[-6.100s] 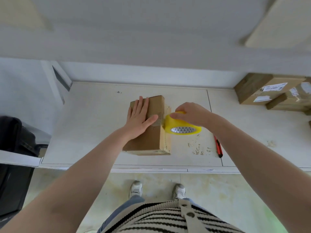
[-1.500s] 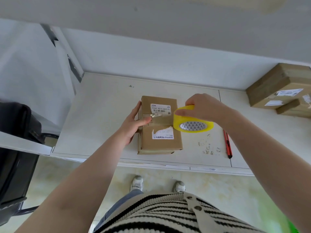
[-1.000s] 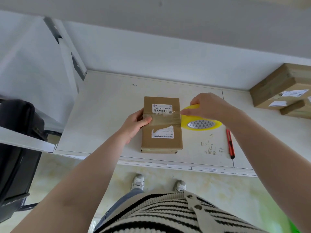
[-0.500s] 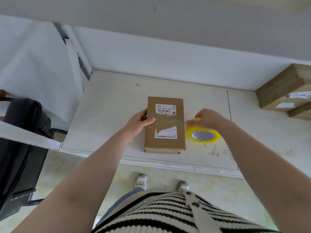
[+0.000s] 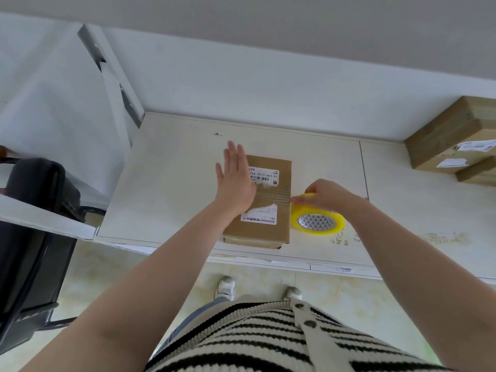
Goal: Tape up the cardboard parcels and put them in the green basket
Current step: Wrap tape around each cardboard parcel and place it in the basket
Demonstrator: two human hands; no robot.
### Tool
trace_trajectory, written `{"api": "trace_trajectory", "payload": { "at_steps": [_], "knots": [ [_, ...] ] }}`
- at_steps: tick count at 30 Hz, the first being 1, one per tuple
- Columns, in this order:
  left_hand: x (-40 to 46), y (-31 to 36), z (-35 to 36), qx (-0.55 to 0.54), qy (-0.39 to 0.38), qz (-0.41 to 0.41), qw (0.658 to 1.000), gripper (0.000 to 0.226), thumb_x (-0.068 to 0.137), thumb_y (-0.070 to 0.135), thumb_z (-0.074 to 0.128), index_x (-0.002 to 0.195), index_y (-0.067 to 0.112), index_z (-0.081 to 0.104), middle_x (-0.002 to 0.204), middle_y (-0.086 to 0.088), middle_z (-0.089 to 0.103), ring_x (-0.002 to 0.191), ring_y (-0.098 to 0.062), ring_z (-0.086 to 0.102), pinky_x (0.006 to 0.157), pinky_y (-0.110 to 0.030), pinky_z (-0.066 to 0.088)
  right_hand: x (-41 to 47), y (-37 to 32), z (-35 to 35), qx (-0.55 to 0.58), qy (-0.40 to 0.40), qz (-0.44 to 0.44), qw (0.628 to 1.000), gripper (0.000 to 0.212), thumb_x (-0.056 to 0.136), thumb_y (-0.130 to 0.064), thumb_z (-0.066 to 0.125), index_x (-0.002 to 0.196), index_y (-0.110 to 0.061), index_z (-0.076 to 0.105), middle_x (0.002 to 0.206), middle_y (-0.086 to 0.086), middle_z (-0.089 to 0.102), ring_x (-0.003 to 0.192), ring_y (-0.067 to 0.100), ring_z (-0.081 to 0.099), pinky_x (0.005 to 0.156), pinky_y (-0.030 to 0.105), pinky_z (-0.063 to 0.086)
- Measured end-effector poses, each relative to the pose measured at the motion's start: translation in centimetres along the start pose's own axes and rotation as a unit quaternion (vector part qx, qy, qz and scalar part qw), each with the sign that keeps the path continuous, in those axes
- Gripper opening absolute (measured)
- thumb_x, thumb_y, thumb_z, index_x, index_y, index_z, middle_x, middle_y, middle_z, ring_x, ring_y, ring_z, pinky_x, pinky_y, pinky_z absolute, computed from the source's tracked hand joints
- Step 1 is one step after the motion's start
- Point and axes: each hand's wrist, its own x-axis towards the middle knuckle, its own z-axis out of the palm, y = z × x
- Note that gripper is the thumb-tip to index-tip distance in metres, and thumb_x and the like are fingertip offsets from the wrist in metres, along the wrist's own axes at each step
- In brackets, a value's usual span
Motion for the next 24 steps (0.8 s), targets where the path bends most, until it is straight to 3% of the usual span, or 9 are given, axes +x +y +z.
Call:
{"api": "trace_trajectory", "payload": {
  "at_steps": [3, 6, 10, 16, 19, 22, 24],
  "knots": [
    [-0.3, 1.8, 2.1, 0.171, 0.056, 0.05, 0.982, 0.077, 0.104, 0.049, 0.021, 0.153, 0.005, -0.018, 0.16, -0.015, -0.027, 0.149, -0.029, -0.022, 0.122, -0.048, -0.01, 0.0, -0.1, 0.1, -0.006, -0.001, -0.003, 1.0, 0.068, 0.077, -0.073, 0.06, 0.112, -0.014, 0.067, 0.089, -0.002, 0.062, 0.08, 0.017, 0.06, 0.07, 0.03, 0.044],
    [-0.3, 1.1, 3.5, 0.243, 0.062, 0.055, 0.966, 0.073, 0.104, 0.051, 0.01, 0.155, 0.004, -0.014, 0.162, -0.014, -0.023, 0.15, -0.026, -0.02, 0.123, -0.048, -0.005, -0.1, -0.1, 0.0, -0.008, -0.001, 0.004, 1.0, 0.069, 0.076, -0.074, 0.06, 0.112, -0.016, 0.067, 0.09, -0.002, 0.064, 0.081, 0.017, 0.061, 0.071, 0.031, 0.045],
    [-0.1, 0.8, 3.9, 0.243, 0.076, 0.067, 0.965, 0.072, 0.104, 0.05, 0.008, 0.156, 0.005, -0.01, 0.163, -0.013, -0.018, 0.151, -0.027, -0.016, 0.123, -0.048, -0.001, -0.2, 0.0, 0.0, -0.016, 0.002, 0.008, 1.0, 0.066, 0.074, -0.076, 0.059, 0.105, -0.017, 0.068, 0.079, -0.006, 0.061, 0.072, 0.012, 0.06, 0.067, 0.03, 0.045],
    [0.1, 1.0, 3.8, 0.259, 0.066, 0.054, 0.962, 0.067, 0.103, 0.053, 0.01, 0.157, 0.02, -0.01, 0.162, -0.019, -0.018, 0.151, -0.035, -0.014, 0.12, -0.058, -0.007, -0.5, -0.3, 0.1, -0.032, 0.02, 0.01, 0.999, 0.068, 0.074, -0.076, 0.059, 0.109, -0.019, 0.066, 0.086, -0.004, 0.06, 0.077, 0.015, 0.058, 0.07, 0.031, 0.044],
    [-0.5, 1.4, 4.0, 0.243, 0.082, 0.064, 0.965, 0.06, 0.105, 0.049, 0.017, 0.157, 0.031, -0.007, 0.163, -0.018, -0.015, 0.151, -0.035, -0.012, 0.116, -0.06, -0.008, -1.2, -0.1, -0.4, -0.03, 0.036, -0.01, 0.999, 0.058, 0.074, -0.077, 0.059, 0.093, -0.022, 0.061, 0.085, -0.004, 0.061, 0.077, 0.016, 0.057, 0.068, 0.03, 0.041],
    [-1.2, 1.6, 4.7, 0.223, 0.087, 0.085, 0.967, 0.058, 0.106, 0.039, 0.023, 0.159, 0.026, 0.004, 0.165, -0.013, -0.008, 0.152, -0.031, -0.009, 0.12, -0.057, -0.006, -1.8, -0.2, -1.1, -0.039, 0.053, -0.026, 0.997, 0.054, 0.073, -0.078, 0.059, 0.076, -0.024, 0.056, 0.07, -0.01, 0.055, 0.067, 0.009, 0.053, 0.057, 0.027, 0.035],
    [-1.3, 1.9, 4.6, 0.188, 0.08, 0.053, 0.977, 0.065, 0.102, 0.053, 0.015, 0.159, 0.026, 0.0, 0.165, -0.013, -0.01, 0.152, -0.029, -0.011, 0.121, -0.053, -0.006, -2.0, -0.2, -1.2, -0.047, 0.052, -0.026, 0.997, 0.054, 0.074, -0.077, 0.059, 0.08, -0.024, 0.055, 0.068, -0.012, 0.05, 0.069, 0.012, 0.053, 0.06, 0.028, 0.035]
  ]
}}
